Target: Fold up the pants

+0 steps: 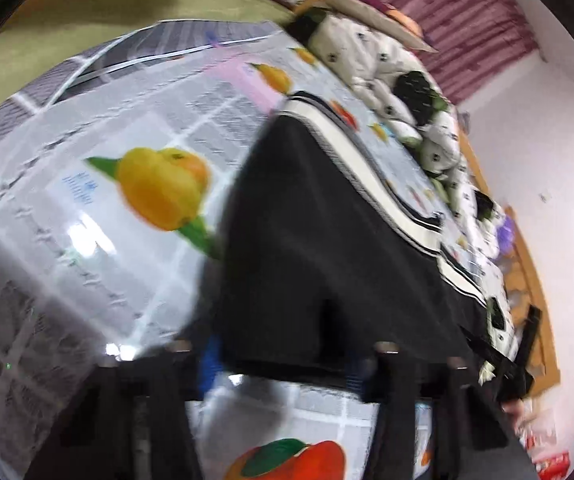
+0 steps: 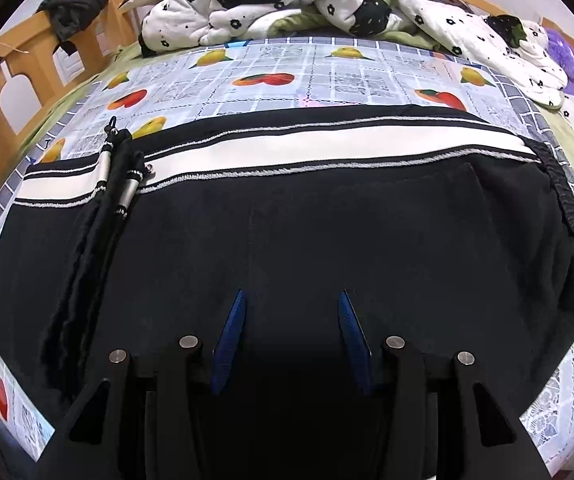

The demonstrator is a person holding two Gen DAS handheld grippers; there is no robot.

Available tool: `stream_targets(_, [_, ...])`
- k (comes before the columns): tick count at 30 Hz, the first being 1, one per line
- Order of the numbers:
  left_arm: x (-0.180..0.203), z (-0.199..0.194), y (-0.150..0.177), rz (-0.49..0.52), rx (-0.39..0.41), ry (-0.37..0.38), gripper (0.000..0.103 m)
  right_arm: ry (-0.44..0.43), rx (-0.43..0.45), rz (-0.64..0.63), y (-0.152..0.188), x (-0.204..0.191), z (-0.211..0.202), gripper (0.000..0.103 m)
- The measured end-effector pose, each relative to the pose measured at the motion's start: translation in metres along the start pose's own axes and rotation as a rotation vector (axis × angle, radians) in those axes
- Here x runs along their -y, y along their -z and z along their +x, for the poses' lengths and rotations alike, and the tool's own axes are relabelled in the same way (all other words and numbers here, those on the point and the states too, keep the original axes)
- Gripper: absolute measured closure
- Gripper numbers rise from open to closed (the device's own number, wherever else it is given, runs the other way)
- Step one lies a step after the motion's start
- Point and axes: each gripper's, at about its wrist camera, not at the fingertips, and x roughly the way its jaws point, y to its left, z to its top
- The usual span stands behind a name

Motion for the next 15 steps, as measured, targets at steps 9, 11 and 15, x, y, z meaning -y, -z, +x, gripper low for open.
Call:
stream_targets(9, [0.098, -0.028, -0.009, 0.267, 0.178, -0.189, 0.090, -0.014, 0.095, 0.088, 0.006, 0.056, -0.041, 0.055])
stream_targets(11, [0.144, -0.032, -0.004, 0.387, 0.223, -0.188, 0.090, -0.009, 0.119, 0.107, 0.009, 0.073, -0.052, 0.055])
stream_targets(15, [0.216, -0.025, 0.016, 0.540, 0.245, -0.142, 0.091, 0.025, 0.157, 0.143, 0.017, 0.107, -0.067, 0.055])
